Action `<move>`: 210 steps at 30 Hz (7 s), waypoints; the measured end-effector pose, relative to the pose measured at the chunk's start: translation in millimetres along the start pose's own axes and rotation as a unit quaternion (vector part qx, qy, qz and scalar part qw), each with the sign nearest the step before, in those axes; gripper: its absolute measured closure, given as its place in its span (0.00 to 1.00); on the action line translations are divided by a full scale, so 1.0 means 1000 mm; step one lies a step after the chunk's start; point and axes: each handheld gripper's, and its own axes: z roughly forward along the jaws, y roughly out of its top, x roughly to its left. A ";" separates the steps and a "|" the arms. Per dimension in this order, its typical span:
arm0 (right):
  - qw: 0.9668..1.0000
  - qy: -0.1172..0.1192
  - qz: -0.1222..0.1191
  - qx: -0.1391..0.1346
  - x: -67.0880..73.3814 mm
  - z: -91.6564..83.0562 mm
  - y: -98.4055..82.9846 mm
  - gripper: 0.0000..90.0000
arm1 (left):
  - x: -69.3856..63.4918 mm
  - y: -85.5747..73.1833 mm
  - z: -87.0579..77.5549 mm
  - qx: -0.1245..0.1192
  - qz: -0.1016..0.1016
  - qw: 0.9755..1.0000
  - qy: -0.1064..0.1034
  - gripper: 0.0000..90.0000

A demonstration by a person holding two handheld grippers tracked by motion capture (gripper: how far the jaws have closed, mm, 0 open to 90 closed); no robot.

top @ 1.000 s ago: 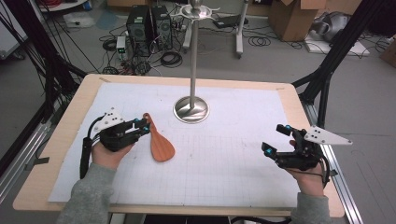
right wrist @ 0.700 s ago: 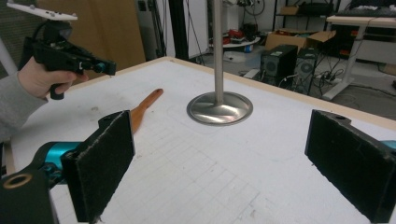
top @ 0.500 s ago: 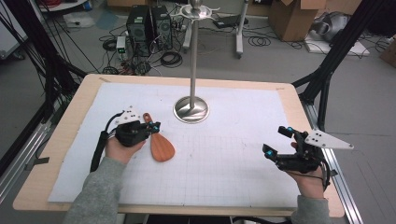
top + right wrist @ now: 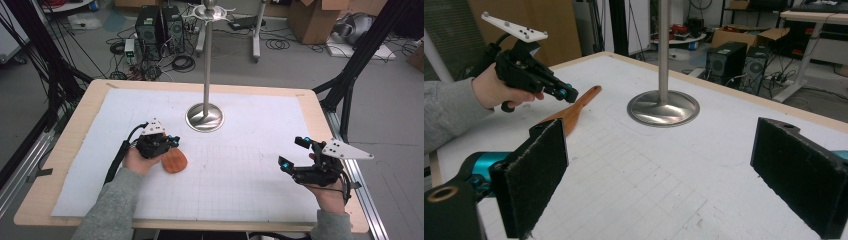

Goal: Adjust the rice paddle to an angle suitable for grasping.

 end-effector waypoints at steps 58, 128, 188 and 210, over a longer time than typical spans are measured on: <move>1.000 -0.003 -0.024 0.010 0.003 0.011 0.003 0.08 | -0.019 -0.018 0.002 0.107 0.034 0.994 0.002 1.00; 0.999 0.025 -0.025 0.013 0.004 0.034 0.012 0.08 | 0.047 -0.062 -0.065 0.065 -0.057 0.994 0.071 1.00; 0.999 0.035 -0.028 0.027 0.003 0.029 0.010 0.08 | -0.049 -0.032 -0.028 0.087 0.035 0.995 -0.029 1.00; 0.998 0.044 -0.030 0.027 0.005 0.035 0.011 0.08 | -0.051 -0.046 -0.040 0.105 0.033 0.993 -0.042 1.00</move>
